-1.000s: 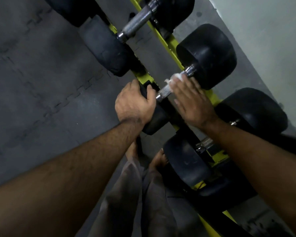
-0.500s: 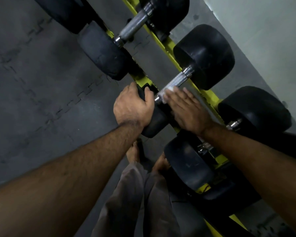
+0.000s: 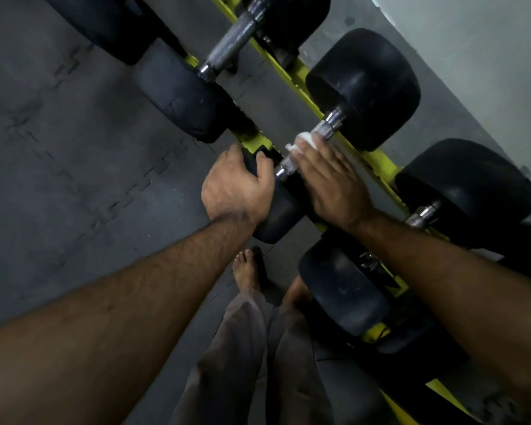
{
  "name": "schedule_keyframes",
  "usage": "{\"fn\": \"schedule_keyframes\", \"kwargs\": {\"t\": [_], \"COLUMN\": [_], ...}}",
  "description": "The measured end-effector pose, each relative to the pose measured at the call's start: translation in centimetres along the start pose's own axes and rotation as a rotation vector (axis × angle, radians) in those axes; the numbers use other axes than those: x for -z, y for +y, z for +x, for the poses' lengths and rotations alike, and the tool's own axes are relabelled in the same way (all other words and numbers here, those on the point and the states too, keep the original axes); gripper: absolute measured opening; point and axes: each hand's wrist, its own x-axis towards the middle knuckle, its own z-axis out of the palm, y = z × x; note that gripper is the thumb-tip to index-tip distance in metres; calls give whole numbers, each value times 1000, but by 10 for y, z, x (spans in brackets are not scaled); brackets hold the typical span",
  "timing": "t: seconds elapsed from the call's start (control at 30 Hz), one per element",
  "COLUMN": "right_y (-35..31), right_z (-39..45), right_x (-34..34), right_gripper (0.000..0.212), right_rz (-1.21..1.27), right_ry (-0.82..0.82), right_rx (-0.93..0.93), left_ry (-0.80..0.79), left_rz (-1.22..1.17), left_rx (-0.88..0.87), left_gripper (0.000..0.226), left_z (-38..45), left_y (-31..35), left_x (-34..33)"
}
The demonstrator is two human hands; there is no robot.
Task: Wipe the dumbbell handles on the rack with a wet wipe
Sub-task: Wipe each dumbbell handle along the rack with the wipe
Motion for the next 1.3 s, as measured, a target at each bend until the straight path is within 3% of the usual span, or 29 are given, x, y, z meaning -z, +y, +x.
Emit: {"fn": "schedule_keyframes", "kwargs": {"t": [0.1,0.3,0.4,0.57,0.67,0.73,0.83,0.93,1.03,1.17,1.2,1.3], "right_y": [8,-25,-44,-36,-38,-38,-28,-35,-40,-23,-30,-53], "right_z": [17,12,0,27,54,68,85,83,71,85,85,70], "right_x": [12,25,35,27,29,31,35,34,29,32,31,26], "right_gripper": [40,36,31,30,29,26,33,27,35,35,24,8], "right_rz": [33,306,518,1122,1433,1573,1652,1650,1611,1608,1563,1513], "right_ry": [53,118,194,397,533,608,560,371,155,404,366,24], "right_rx": [84,-163,-598,-1446,-1683,-1728,-1728,-1678,-1638,-1644,-1636,-1536], "left_ry": [-1,-15,-21,0,7,6,6,22,25,27,29,18], "left_rz": [-7,5,8,14,12,16,24,12,7,-2,-3,-3], "left_rx": [6,2,-5,-14,-18,-25,-27,-23,-26,-48,-47,-44], "left_gripper": [36,34,34,34,35,36,39,41,43,45,46,46], "left_z": [1,-2,-2,-2,-1,0,-1,-1,0,0,0,0], "left_y": [0,5,5,3,3,2,1,0,-1,-1,-1,-1], "left_x": [2,7,7,6,6,5,3,1,0,1,1,1]}}
